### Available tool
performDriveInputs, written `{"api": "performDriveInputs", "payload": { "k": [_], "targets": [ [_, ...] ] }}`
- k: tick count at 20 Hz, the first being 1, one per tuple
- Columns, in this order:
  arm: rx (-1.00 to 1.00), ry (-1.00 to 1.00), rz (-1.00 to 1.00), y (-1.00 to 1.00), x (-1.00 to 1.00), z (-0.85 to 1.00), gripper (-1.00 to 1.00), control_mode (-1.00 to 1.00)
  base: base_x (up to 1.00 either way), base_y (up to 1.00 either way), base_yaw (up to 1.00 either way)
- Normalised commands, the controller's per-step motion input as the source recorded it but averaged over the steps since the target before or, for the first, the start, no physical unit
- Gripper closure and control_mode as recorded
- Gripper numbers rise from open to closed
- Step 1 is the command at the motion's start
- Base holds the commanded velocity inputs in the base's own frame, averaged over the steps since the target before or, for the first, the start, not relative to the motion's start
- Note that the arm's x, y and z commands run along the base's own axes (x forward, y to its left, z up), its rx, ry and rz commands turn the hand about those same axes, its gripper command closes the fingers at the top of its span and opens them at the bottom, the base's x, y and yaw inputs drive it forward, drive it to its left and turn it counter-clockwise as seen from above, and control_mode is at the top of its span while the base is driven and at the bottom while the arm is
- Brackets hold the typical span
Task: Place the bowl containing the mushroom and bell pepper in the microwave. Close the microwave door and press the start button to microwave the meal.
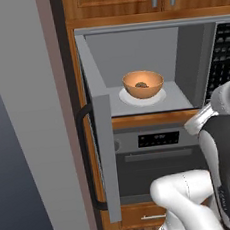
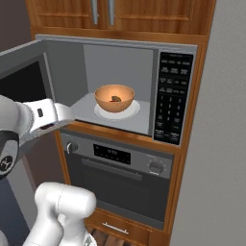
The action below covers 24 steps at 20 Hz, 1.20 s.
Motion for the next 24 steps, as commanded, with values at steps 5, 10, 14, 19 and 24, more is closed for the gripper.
{"api": "performDriveInputs", "payload": {
  "k": [5,10,14,19,24],
  "targets": [
    [-0.39,0.02,0.15,0.76,-0.63,0.49,-1.0,-1.0,0.0,0.0,0.0],
    [-0.4,0.0,0.11,0.73,-0.68,0.32,-1.0,-1.0,0.0,0.0,0.0],
    [-0.38,0.0,0.07,0.71,-0.59,0.07,-1.0,-1.0,0.0,0.0,0.0],
    [-0.37,0.0,0.04,0.73,-0.44,0.0,-1.0,-1.0,0.0,0.0,0.0],
    [-0.28,-0.02,0.0,0.72,-0.02,-0.01,-1.0,-1.0,0.0,0.0,0.0]
  ]
}}
